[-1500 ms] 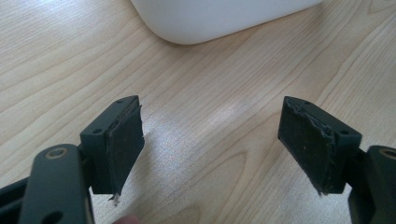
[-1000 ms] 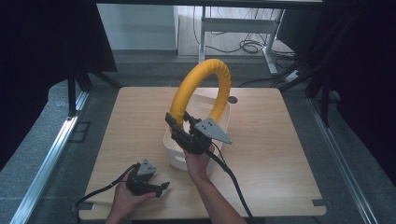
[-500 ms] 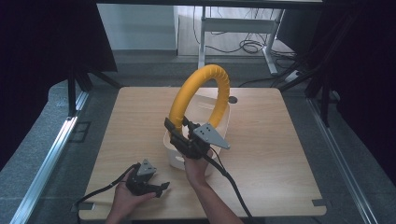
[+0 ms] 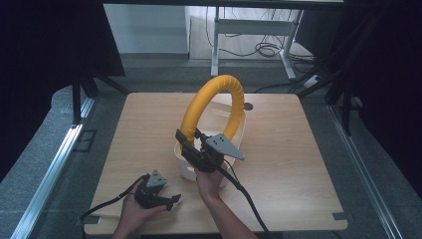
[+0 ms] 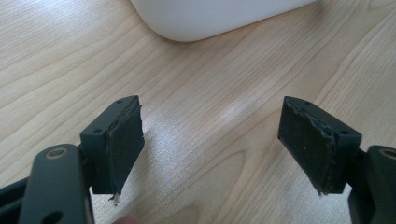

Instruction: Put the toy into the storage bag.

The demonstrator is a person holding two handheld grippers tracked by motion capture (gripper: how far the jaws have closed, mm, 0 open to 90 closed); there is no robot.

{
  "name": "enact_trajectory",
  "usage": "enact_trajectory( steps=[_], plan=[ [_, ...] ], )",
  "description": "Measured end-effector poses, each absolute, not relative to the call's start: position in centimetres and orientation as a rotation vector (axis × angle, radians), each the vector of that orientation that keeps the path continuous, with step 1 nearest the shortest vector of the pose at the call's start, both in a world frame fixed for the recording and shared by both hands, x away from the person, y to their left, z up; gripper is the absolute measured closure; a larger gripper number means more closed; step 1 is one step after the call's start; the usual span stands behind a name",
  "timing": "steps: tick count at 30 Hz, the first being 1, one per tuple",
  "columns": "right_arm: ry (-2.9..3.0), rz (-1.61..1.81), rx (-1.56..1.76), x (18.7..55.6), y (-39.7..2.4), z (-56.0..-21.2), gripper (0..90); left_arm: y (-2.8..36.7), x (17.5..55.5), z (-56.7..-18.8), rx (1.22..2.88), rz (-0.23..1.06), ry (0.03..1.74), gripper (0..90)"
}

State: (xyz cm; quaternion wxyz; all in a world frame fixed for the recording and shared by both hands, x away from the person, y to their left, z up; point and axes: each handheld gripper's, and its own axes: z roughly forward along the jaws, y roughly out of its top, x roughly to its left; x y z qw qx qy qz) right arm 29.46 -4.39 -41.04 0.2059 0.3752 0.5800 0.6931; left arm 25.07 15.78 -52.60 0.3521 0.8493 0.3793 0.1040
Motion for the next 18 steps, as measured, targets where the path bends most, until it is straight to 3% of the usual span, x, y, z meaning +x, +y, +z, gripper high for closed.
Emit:
enact_trajectory(
  steps=[18],
  plan=[
    [1.697,1.869,1.108,29.48,-4.65,-41.55,48.8,15.70,25.06,-52.69,2.203,0.262,0.984,22.2]
  ],
)
